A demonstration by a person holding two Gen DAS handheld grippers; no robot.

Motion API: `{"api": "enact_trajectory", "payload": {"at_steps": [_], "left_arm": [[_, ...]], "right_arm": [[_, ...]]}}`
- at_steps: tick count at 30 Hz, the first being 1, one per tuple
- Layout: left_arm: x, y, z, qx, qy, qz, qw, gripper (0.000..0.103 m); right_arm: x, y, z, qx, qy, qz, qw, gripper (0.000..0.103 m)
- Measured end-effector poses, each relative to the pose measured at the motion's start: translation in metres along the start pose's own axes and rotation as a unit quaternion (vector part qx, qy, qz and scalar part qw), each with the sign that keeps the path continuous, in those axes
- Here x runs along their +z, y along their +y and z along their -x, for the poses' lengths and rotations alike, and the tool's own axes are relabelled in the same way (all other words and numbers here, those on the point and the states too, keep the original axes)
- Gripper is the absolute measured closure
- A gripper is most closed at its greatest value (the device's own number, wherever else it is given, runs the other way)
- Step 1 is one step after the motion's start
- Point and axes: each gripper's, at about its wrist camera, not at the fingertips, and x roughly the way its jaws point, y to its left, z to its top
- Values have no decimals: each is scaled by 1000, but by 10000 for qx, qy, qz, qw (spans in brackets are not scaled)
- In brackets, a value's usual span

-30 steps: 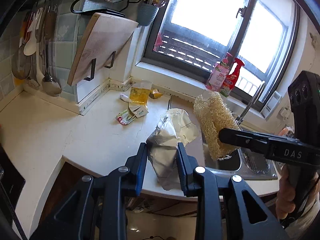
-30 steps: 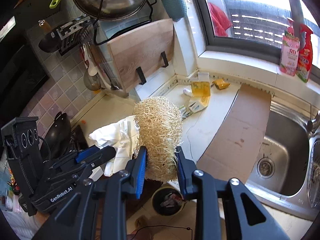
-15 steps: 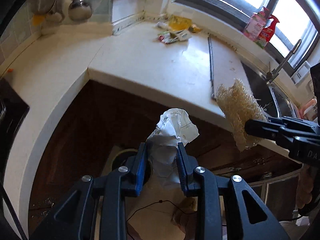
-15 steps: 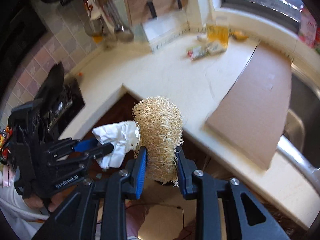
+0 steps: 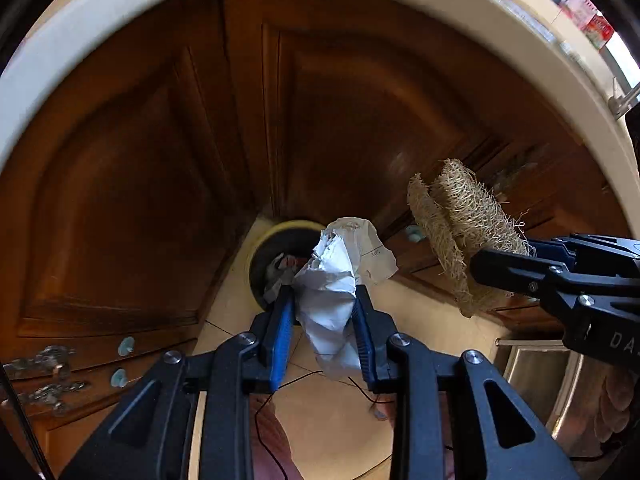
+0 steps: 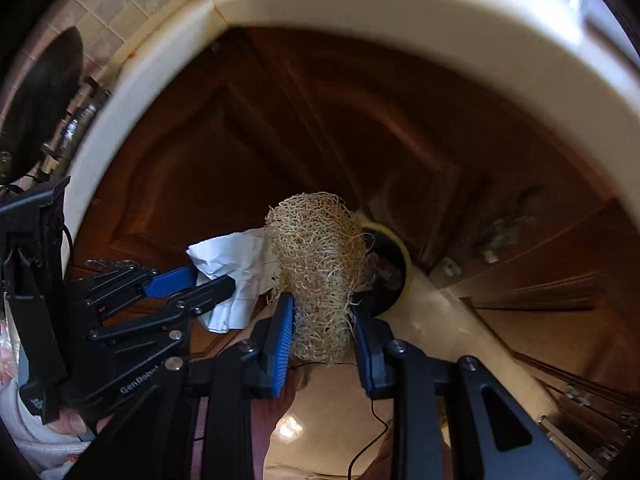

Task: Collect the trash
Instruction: 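Carry the tissue and loofah sponge down over the trash bin, then open both tools to drop the tissue and sponge into the bin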

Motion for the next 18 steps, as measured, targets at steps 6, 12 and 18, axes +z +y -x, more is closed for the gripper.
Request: {"api": "enact_trajectory", "payload": {"at_steps": [6,12,18], "left_arm": [[-10,16,-56,1,-1,51,10000,76],[-20,29,-123,-47,42,174,9998,76],[-27,45,-177,-1,28,165,9999,75]], "right_arm": [[-5,-14,-66,-71,160,-60,9998,75],[-7,-38,-134,-95,197,-228,9995,75],[-8,-53,-192,-130,141,-254,9995,75]]}}
